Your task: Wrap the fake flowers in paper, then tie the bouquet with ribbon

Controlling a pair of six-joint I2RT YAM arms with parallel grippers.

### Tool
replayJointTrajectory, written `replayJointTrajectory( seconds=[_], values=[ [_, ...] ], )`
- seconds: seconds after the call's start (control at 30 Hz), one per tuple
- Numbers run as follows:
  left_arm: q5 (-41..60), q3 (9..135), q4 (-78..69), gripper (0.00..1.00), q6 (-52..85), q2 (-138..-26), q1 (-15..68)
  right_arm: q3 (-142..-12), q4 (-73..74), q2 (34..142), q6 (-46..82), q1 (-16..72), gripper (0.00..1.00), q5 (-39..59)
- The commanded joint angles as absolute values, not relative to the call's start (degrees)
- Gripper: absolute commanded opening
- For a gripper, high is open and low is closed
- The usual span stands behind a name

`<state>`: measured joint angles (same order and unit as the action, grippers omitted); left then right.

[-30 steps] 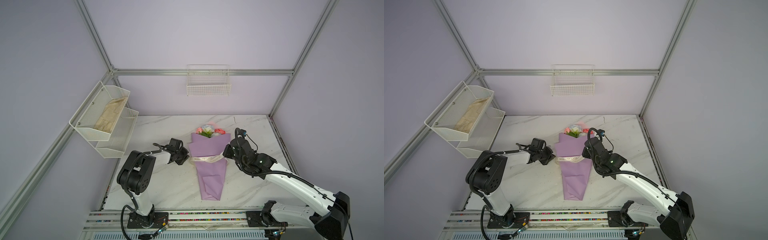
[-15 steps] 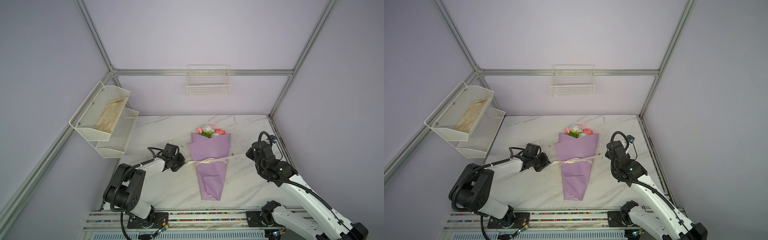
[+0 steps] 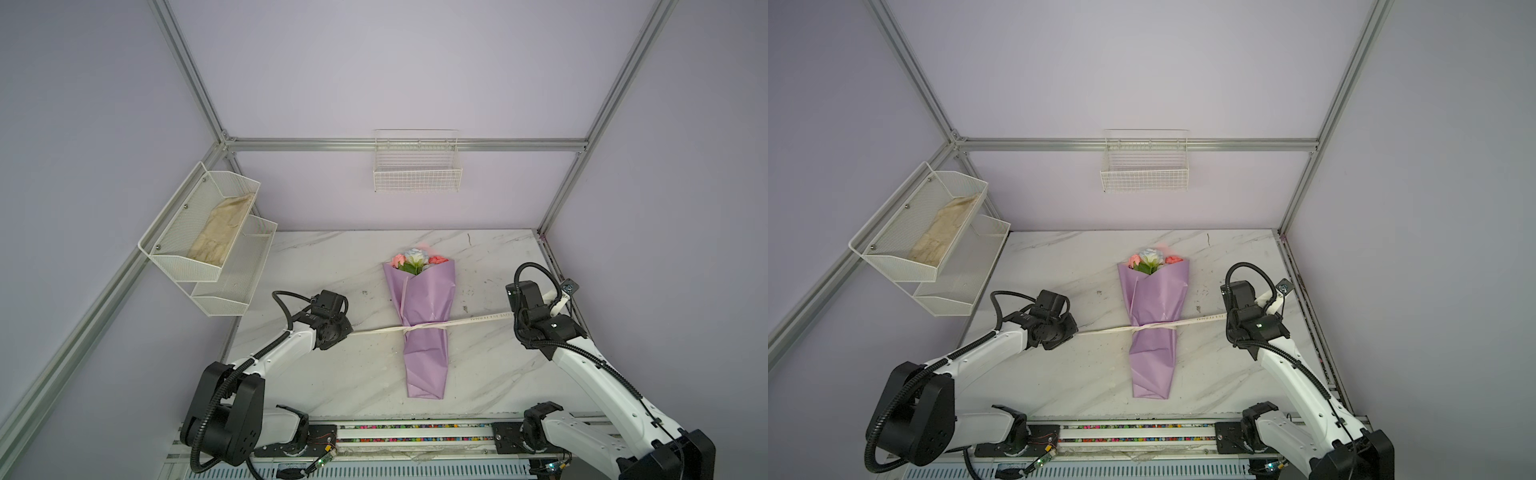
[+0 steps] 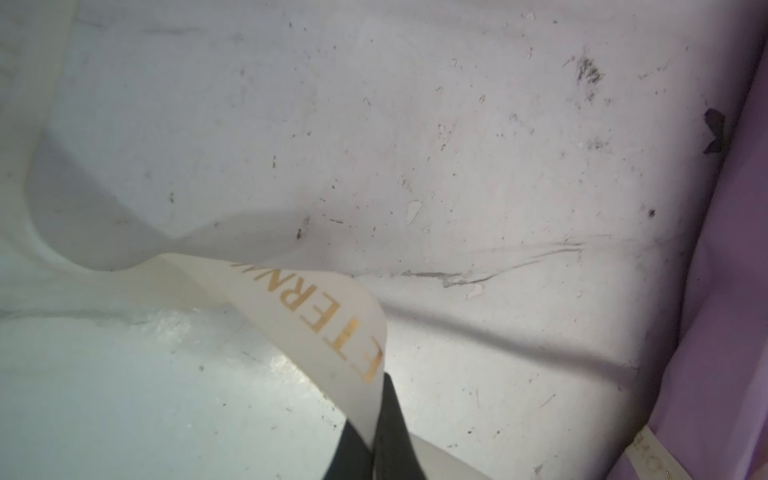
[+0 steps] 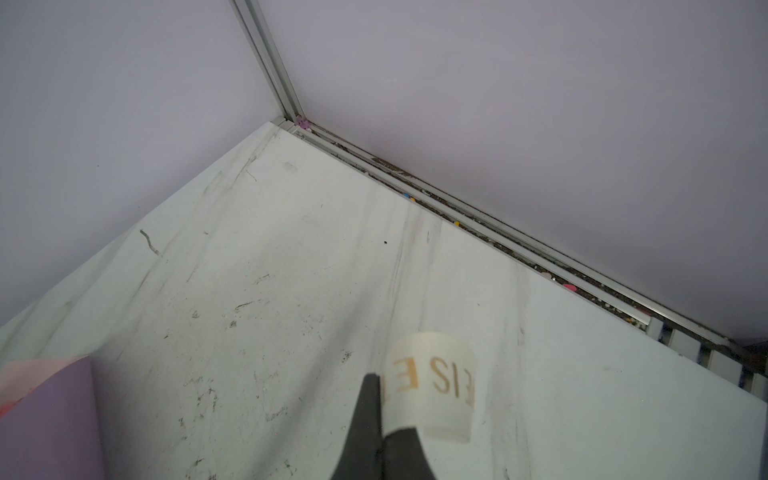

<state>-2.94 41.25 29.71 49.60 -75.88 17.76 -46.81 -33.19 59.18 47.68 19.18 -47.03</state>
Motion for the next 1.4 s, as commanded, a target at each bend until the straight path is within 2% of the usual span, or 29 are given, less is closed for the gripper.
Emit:
replayJointTrajectory(
  seconds=[0.0,0.07,0.2,0.3,0.37,0.43,0.53,0.63,0.8,0.93,1.1,1.27,1.37],
  values=[
    [0.9,41.9,27.9,0.00,45.0,-76.4,17.2,-46.5,-21.2,61.0,33.3,18.7,0.00,-39.5],
    [4.7,41.9,25.7,0.00,44.8,-77.5,17.3,-46.5,-19.6,64.9,31.9,18.1,0.01,-32.8],
    [9.0,42.2,24.0,0.00,45.0,-78.9,17.3,-48.3,-20.4,74.7,32.5,16.2,0.27,-21.8],
    [9.2,41.9,23.8,0.00,44.9,-78.3,17.3,-49.7,-24.8,77.4,38.3,16.0,0.50,-19.8],
    [9.2,41.7,23.6,0.00,44.8,-77.6,17.3,-49.0,-25.7,75.6,42.2,15.9,0.62,-17.1],
    [10.0,41.3,22.8,0.00,45.1,-77.3,17.3,-47.7,-25.5,72.7,45.0,15.9,0.66,-12.3],
    [11.5,41.0,21.8,0.00,45.3,-77.6,17.3,-44.7,-24.9,69.0,49.9,16.0,0.68,-4.7],
    [13.1,41.1,21.2,0.00,45.3,-78.2,17.4,-37.3,-18.4,65.6,56.5,16.0,0.68,8.1],
    [14.1,41.0,20.6,0.00,45.2,-78.4,17.3,-25.9,-9.1,58.3,71.5,16.4,0.66,14.3],
    [14.4,41.2,20.4,0.00,45.0,-78.4,17.3,-21.9,-1.8,58.5,77.8,17.2,0.66,17.7],
    [14.6,41.4,20.5,0.00,45.1,-78.3,17.3,-18.4,6.9,62.6,85.5,21.5,0.66,18.0],
    [14.7,41.6,21.0,0.00,45.2,-77.8,17.3,-13.9,15.3,64.0,97.6,28.6,0.63,12.3],
    [14.3,41.4,21.2,0.00,45.6,-77.0,17.3,-11.9,17.1,64.2,102.4,30.4,0.54,8.6]
  ],
)
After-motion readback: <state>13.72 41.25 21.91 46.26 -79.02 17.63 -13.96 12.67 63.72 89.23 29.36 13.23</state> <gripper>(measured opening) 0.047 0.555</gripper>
